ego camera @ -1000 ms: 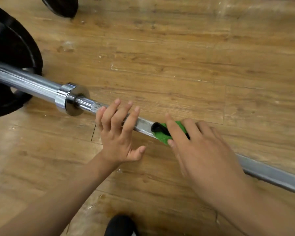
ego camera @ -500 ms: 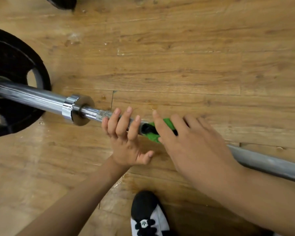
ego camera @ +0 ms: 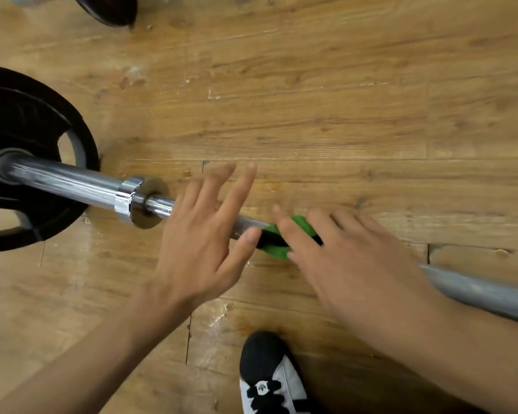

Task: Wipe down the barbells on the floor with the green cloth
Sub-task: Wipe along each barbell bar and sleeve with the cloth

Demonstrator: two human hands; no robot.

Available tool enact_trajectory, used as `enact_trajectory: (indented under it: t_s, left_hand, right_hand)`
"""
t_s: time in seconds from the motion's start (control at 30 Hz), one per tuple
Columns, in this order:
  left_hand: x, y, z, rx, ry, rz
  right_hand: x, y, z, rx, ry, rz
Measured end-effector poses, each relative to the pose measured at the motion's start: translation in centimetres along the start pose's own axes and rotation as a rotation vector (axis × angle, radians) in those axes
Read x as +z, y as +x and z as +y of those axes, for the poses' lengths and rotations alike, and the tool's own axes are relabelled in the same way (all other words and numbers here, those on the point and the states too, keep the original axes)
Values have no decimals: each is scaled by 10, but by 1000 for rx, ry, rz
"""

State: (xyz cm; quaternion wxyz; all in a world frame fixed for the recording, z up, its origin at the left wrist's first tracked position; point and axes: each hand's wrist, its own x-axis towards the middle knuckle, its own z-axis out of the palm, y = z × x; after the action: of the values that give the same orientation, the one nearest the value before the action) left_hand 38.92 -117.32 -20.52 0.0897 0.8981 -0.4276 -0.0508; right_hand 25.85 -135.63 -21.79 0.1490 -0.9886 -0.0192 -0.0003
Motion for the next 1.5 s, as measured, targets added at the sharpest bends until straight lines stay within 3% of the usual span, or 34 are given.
enact_trajectory:
  t_s: [0.2,0.47,0.73,1.0,1.3,1.5]
  left_hand:
    - [6,30,-3,132,205,-124]
    - [8,31,2,131,232,-34]
    - [8,36,1,129,227,-75]
    - [3,51,1,156,227,-130]
    - [7,62,-10,410,224,-44]
    - [5,72,-9,366,231,-85]
  right_hand:
    - [-20,-69,50,67,-147,6]
    - [2,7,-7,77,-34,-11]
    - [-30,-87,70,169,-108,15]
    - [-4,-7,13,39,-76,87]
    - [-22,-59,69,234,-166,110]
    - [-8,17,20,69,-86,158]
